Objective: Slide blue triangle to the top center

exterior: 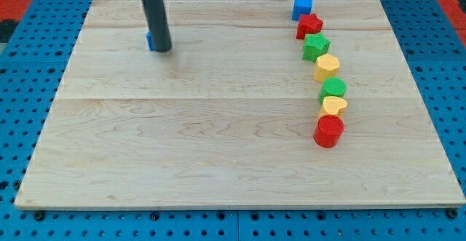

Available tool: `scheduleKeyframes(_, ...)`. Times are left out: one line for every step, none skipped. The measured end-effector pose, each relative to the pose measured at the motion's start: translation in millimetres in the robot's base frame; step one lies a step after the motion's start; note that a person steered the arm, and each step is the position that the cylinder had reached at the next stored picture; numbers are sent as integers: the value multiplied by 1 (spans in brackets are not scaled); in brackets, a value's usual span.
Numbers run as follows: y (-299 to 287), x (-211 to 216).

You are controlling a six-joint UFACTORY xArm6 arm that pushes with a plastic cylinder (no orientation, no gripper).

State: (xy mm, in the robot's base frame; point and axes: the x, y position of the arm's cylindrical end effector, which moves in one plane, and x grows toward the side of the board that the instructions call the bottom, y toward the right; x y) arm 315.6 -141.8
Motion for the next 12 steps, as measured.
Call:
scheduleKeyframes(-22,-36)
scheduleKeyframes(-78,-53)
scheduleKeyframes(-56,-89)
scheduleKeyframes(23,-97)
scheduleKeyframes(43,-99)
scheduleKeyframes(-28,-123)
scheduleKeyframes(-34,-73)
scheduleKeyframes(-20,-59)
scheduleKeyframes(59,-62)
scheduleKeyframes(118,-73)
scheduleKeyframes(143,-78)
scheduleKeyframes(146,-65)
